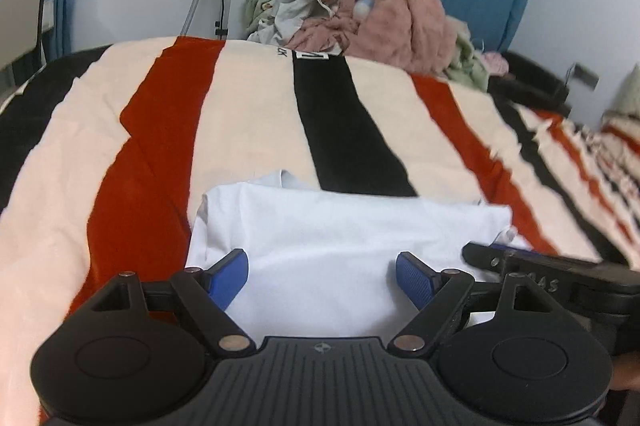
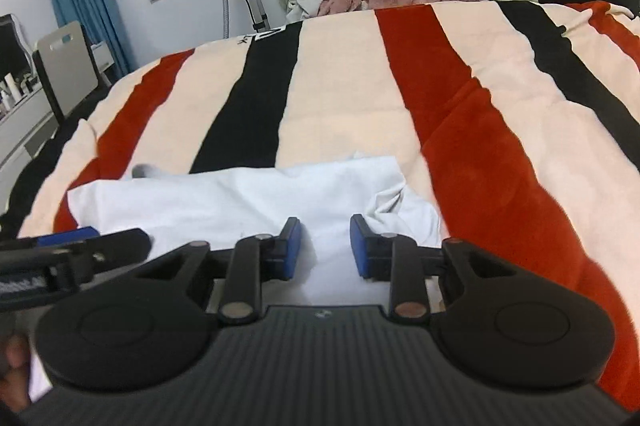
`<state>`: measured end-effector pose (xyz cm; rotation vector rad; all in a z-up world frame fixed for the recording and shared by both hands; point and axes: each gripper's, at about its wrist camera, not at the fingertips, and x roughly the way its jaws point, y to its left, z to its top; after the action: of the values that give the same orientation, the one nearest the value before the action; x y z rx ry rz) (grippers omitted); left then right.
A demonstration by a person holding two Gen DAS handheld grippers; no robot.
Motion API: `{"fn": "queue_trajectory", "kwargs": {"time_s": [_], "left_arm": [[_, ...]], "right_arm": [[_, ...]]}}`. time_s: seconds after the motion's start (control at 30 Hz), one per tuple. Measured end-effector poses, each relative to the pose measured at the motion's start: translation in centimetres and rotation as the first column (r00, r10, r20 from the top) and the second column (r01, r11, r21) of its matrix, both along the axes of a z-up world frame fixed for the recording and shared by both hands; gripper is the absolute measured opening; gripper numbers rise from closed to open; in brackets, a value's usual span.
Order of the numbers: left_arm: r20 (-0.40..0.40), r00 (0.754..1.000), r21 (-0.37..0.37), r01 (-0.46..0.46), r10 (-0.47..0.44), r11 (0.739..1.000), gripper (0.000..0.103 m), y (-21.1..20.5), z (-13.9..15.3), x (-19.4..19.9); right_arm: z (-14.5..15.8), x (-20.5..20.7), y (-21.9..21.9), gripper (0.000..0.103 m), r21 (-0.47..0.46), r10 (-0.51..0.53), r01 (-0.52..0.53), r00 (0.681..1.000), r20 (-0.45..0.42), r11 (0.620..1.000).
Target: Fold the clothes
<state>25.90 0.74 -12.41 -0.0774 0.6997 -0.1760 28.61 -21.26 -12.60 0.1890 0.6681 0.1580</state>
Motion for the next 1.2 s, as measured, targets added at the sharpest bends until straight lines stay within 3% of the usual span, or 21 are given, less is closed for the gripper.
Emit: {"fn": "queue_trajectory", "kwargs": {"time_s": [0.07, 0.27, 0.37, 0.6, 0.7, 0.77, 0.8, 0.87, 0.9, 0.93, 1.03, 1.1, 1.2], "left_arm": [[0.014, 1.0, 0.02, 0.007, -0.007, 1.0, 0.083, -0.2, 0.2, -0.5], [0.033, 0.999, -0.028, 0.006, -0.005, 1.0, 0.083, 1.3, 2.5, -4.8], [-0.005, 1.0, -0.065, -0.009, 0.009, 0.998, 0.083, 2.5, 2.9, -7.7], [-0.073, 0.995, -0.036, -0.063, 0.06, 0.997, 0.085, 1.9, 0.9, -9.9], [-0.061, 0.996, -0.046, -0.067, 0.064, 0.997, 0.084, 2.2, 1.4, -10.6], [-0.068, 0.995, -0.107, -0.081, 0.074, 0.991, 0.084, 3.1, 2.1, -11.7], [-0.07, 0.994, -0.149, -0.098, 0.089, 0.984, 0.084, 3.7, 2.5, -12.5], [-0.072, 0.992, -0.237, -0.115, 0.101, 0.965, 0.085, 4.8, 3.2, -14.1], [-0.075, 0.992, -0.272, -0.121, 0.105, 0.955, 0.085, 5.2, 3.5, -14.7], [-0.08, 0.992, -0.305, -0.121, 0.101, 0.945, 0.085, 5.4, 3.7, -15.2], [-0.124, 0.989, -0.425, -0.121, 0.075, 0.897, 0.086, 6.1, 3.4, -16.0], [-0.178, 0.981, -0.506, -0.157, 0.076, 0.848, 0.086, 6.6, 2.1, -16.0], [-0.269, 0.962, -0.612, -0.21, 0.049, 0.762, 0.085, 7.2, -0.5, -14.7]], "right_arm": [[0.7, -0.8, 0.2, 0.03, -0.01, 0.005, -0.005, 1.0, 0.008, 1.0], [3.8, -6.1, -0.1, 0.032, 0.041, 0.02, -0.022, 0.999, 0.039, 0.999], [4.6, -9.2, 0.0, 0.032, 0.028, 0.049, -0.05, 0.998, 0.029, 0.998], [2.6, -11.1, 1.5, 0.032, -0.06, 0.05, -0.053, 0.998, -0.045, 0.997], [2.7, -11.4, 1.2, 0.032, -0.034, 0.036, -0.037, 0.998, -0.043, 0.999], [3.4, -11.8, 0.4, 0.033, 0.034, 0.015, -0.013, 0.998, -0.057, 0.999], [3.7, -12.1, -0.1, 0.039, 0.076, 0.002, 0.003, 0.998, -0.063, 0.997], [4.3, -13.0, -0.9, 0.063, 0.164, -0.026, 0.037, 0.997, -0.067, 0.986], [4.4, -13.6, -1.4, 0.077, 0.22, -0.041, 0.056, 0.997, -0.072, 0.974], [4.5, -14.3, -1.8, 0.084, 0.278, -0.054, 0.073, 0.996, -0.078, 0.958], [3.3, -15.6, -3.1, 0.085, 0.506, -0.057, 0.124, 0.988, -0.147, 0.854], [2.4, -16.5, -4.0, 0.084, 0.644, -0.043, 0.163, 0.979, -0.197, 0.747], [-0.1, -16.2, -4.4, 0.085, 0.757, 0.002, 0.232, 0.956, -0.294, 0.61]]}}
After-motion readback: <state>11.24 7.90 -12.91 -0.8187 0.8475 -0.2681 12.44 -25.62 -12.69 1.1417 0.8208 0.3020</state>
